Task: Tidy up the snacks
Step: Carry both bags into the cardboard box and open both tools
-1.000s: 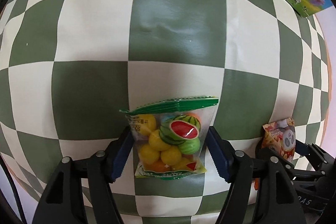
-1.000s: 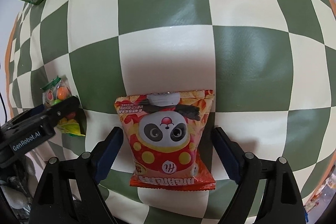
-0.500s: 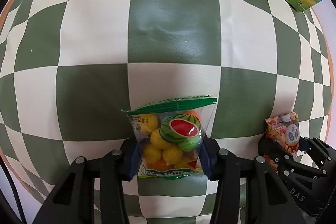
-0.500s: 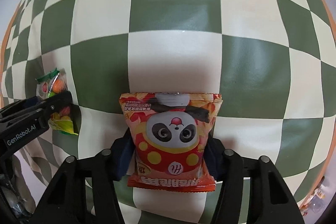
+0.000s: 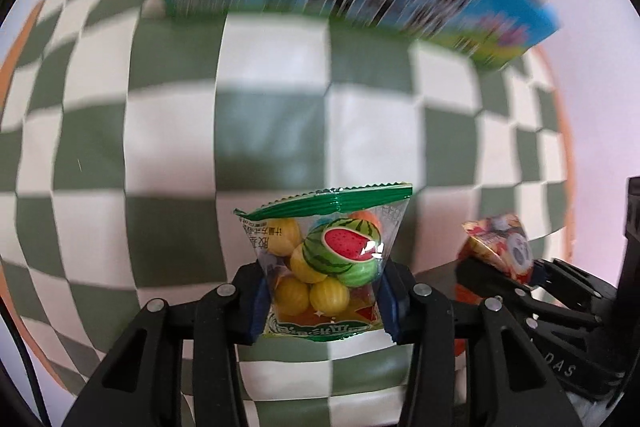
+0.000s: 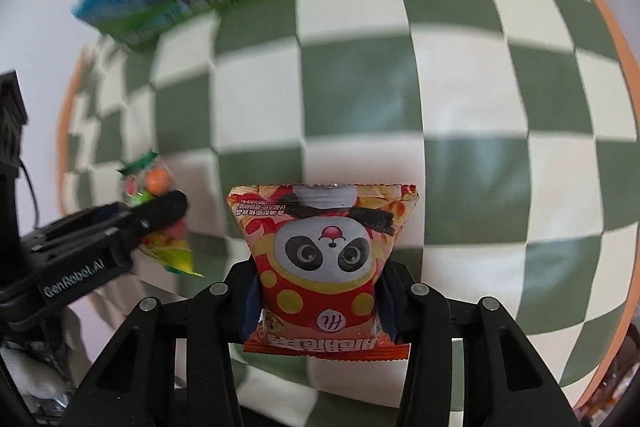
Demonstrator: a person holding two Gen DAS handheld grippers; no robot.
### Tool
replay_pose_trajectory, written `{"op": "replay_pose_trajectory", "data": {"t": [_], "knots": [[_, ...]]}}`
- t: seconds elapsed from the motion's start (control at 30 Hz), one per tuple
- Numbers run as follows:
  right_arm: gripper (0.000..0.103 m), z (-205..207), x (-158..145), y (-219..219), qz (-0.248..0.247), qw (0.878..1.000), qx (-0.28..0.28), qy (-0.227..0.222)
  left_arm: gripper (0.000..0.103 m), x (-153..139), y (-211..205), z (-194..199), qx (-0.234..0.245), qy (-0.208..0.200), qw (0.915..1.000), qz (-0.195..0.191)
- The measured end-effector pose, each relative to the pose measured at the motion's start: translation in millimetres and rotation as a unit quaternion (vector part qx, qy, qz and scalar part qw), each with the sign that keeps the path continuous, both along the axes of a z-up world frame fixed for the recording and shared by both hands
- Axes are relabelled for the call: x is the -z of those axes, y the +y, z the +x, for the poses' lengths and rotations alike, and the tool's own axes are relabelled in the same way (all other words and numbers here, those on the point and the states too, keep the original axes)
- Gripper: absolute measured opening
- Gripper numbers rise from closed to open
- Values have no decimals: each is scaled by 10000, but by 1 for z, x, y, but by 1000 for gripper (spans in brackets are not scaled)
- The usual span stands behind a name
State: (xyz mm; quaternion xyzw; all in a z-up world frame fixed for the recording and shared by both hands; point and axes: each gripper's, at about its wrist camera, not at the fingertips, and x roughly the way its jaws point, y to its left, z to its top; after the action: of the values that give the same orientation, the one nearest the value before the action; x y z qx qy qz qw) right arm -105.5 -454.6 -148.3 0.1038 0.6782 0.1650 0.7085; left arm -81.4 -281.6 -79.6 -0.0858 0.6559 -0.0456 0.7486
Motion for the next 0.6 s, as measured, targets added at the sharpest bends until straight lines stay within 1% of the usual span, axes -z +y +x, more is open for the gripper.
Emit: {"op": "replay_pose_trajectory", "data": {"t": [0.07,0.1,0.17,0.2,0.27,0.3,0.37,0.4,0.47,0.6], "knots": [[49,20,-35,-8,224,9996,76,-169,41,-30,-2,15,39,-204,9997,-133],[49,36,-58,-13,364,9989,100,-286,41,-44,-3,23,61,-320,9992,-239],[49,58,-87,-22,515,9976,120,-437,41,-75,-7,43,138,-553,9976,-401],[49,73,-105,-25,607,9964,103,-584,41,-86,-9,54,162,-635,9968,-467],[49,95,-124,-28,696,9945,87,-780,41,-108,-13,82,228,-826,9945,-602],[49,113,-134,-21,728,9930,82,-923,41,-115,-18,96,257,-895,9938,-609],[49,141,-149,-20,711,9912,69,-1117,41,-136,-15,128,297,-1015,9925,-620],[49,160,-158,-20,642,9899,42,-1266,41,-141,-16,147,342,-1054,9921,-595],[49,189,-167,-21,583,9888,47,-1371,41,-143,-16,184,286,-1062,9925,-533],[49,261,-162,-10,377,9889,44,-1440,41,-135,-14,262,256,-751,9958,-464]]}}
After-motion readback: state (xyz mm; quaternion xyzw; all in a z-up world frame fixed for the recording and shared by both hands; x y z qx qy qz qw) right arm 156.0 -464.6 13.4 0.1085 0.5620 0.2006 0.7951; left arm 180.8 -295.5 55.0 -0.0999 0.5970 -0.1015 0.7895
